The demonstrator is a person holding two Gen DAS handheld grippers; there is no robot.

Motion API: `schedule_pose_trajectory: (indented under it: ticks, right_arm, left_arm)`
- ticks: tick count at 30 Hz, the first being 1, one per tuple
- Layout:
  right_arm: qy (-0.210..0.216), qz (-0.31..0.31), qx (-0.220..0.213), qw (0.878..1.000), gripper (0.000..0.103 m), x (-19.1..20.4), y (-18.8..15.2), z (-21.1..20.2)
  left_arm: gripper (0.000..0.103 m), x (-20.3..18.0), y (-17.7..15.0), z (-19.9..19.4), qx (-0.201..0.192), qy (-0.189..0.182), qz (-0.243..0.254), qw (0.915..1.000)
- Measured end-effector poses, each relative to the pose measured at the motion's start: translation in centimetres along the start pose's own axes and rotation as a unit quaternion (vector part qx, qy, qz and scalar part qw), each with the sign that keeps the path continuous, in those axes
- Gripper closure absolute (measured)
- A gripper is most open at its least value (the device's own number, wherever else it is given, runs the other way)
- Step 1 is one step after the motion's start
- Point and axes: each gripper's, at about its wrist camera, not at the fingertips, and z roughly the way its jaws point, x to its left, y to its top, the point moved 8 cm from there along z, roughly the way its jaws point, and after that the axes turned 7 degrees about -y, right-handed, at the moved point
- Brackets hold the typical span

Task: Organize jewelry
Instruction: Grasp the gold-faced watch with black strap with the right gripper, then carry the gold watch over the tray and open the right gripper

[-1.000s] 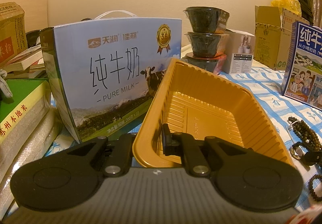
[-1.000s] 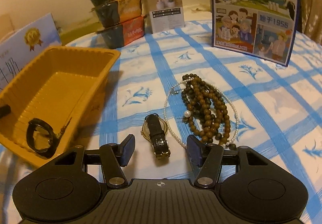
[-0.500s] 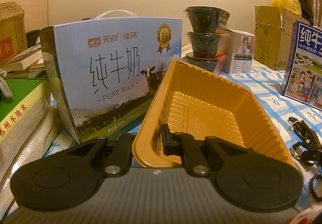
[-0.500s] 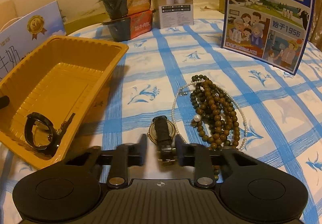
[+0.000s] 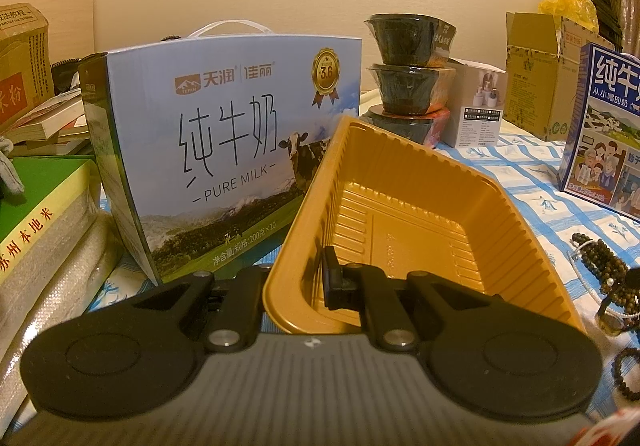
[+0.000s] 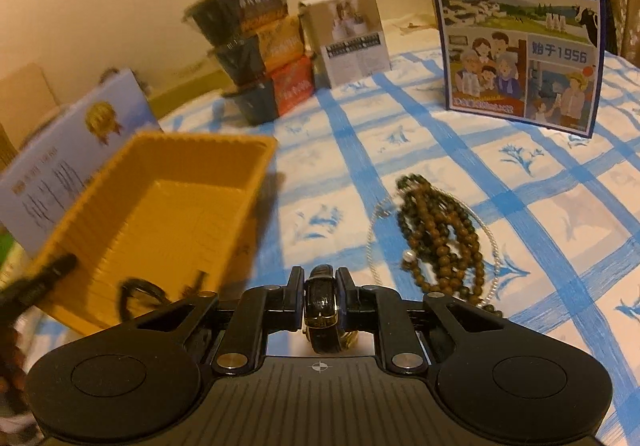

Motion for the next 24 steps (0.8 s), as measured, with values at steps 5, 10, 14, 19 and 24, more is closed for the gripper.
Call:
schedule_pose_trajectory:
  ticks: [5,10,14,19,24]
  right_arm:
    - [0.054,0.013,-0.02,0.998,0.087,2.4,1.7,-2.2]
    - [0.118,0.027,-0.015,0.992,0.087,5.8,2.4,-2.8]
    - [0.172,0.047,0.002,0.984,0.087,8.6,2.4,-2.1]
    - [0.214,0.06,0.022,0.975,0.087,12.0,2.0,-0.1]
    - [0.233,0.068,0.037,0.969,0.087,14.3,1.3,1.6]
  left_arm:
    - [0.093,0.0,-0.1,0.0,0.0,0.0,0.0,1.0]
    - [0.093,0.0,0.0,0.1,0.001,0.0,-0.001,1.0]
    - [0.093,-0.2,-0.1,0.0,0.0,-0.001,-0.001,1.0]
    - [0.093,-0.3,-0.1,-0.1,0.0,-0.003,-0.002,1.0]
    - [0.093,-0.2,0.0,-0.1,0.0,-0.006,-0.003,1.0]
